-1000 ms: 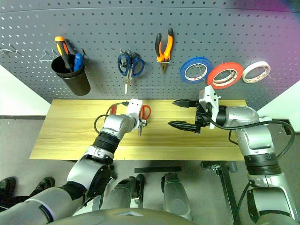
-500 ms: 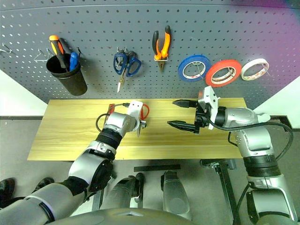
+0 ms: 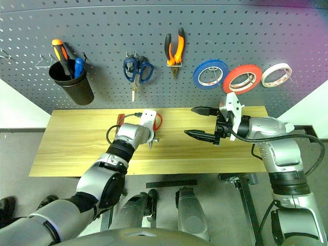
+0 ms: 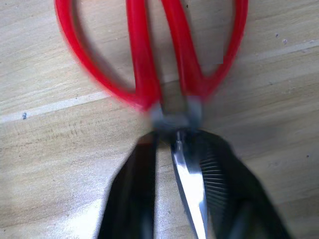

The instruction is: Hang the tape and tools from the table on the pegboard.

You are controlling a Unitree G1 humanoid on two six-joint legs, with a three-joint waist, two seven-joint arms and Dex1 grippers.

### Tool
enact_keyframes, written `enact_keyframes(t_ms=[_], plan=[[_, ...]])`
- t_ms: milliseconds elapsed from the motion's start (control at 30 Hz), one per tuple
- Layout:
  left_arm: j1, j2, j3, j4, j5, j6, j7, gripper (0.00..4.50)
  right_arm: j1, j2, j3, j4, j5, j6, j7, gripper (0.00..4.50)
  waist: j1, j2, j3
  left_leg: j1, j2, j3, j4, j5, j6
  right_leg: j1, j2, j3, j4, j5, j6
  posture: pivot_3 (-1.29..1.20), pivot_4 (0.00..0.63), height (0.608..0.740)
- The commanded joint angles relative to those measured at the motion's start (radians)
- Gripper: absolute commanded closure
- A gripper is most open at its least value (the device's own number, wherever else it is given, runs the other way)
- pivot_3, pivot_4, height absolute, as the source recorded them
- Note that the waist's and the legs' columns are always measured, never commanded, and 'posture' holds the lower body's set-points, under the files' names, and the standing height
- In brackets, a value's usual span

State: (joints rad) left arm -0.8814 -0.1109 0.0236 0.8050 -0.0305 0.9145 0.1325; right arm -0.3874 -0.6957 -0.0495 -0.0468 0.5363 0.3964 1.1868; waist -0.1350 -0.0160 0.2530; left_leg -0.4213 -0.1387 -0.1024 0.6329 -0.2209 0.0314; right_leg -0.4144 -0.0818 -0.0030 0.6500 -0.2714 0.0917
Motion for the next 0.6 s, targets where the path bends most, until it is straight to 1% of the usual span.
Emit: enact_keyframes(t_ms=[33, 300, 367, 433, 500, 600], plan=[[0.016, -0.010, -0.008, 0.021, 0.008, 0.038, 0.000, 4.24, 0.000, -0.011, -0.025, -0.047, 0.024, 0.004, 0.005, 0.00, 0.000, 0.000, 0.000, 0.000, 0.000, 0.000, 0.000, 0.000, 0.000, 0.000, 0.000, 0.000, 0.000, 0.000, 0.000, -0.40, 0.302, 0.740], [0.027, -0.006, -0.008, -0.007, 0.006, 0.049, 0.003, 4.24, -0.016, 0.001, -0.014, -0.012, 0.008, -0.014, 0.013, 0.00, -0.002, 0.000, 0.000, 0.000, 0.000, 0.000, 0.000, 0.000, 0.000, 0.000, 0.000, 0.000, 0.000, 0.000, 0.000, -0.39, 0.300, 0.740], [0.038, -0.003, -0.019, -0.038, 0.009, 0.029, -0.007, 4.24, -0.020, 0.004, -0.013, -0.008, 0.009, -0.014, 0.015, 0.00, -0.002, 0.000, 0.000, 0.000, 0.000, 0.000, 0.000, 0.000, 0.000, 0.000, 0.000, 0.000, 0.000, 0.000, 0.000, -0.38, 0.299, 0.740], [0.050, -0.007, -0.002, -0.080, -0.008, 0.018, -0.014, 4.24, -0.025, 0.007, -0.012, 0.002, 0.007, -0.016, 0.016, 0.00, -0.002, 0.000, 0.000, 0.000, 0.000, 0.000, 0.000, 0.000, 0.000, 0.000, 0.000, 0.000, 0.000, 0.000, 0.000, -0.38, 0.298, 0.740], [0.070, 0.005, -0.043, -0.131, 0.022, 0.012, -0.016, 4.24, -0.031, 0.010, -0.013, 0.012, 0.006, -0.019, 0.018, 0.00, -0.001, 0.000, 0.000, 0.000, 0.000, 0.000, 0.000, 0.000, 0.000, 0.000, 0.000, 0.000, 0.000, 0.000, 0.000, -0.37, 0.296, 0.740], [0.116, 0.033, -0.112, -0.235, 0.044, 0.032, -0.071, 4.24, -0.035, 0.012, -0.015, 0.025, 0.005, -0.024, 0.023, 0.00, 0.001, 0.000, 0.000, 0.000, 0.000, 0.000, 0.000, 0.000, 0.000, 0.000, 0.000, 0.000, 0.000, 0.000, 0.000, -0.37, 0.292, 0.740]])
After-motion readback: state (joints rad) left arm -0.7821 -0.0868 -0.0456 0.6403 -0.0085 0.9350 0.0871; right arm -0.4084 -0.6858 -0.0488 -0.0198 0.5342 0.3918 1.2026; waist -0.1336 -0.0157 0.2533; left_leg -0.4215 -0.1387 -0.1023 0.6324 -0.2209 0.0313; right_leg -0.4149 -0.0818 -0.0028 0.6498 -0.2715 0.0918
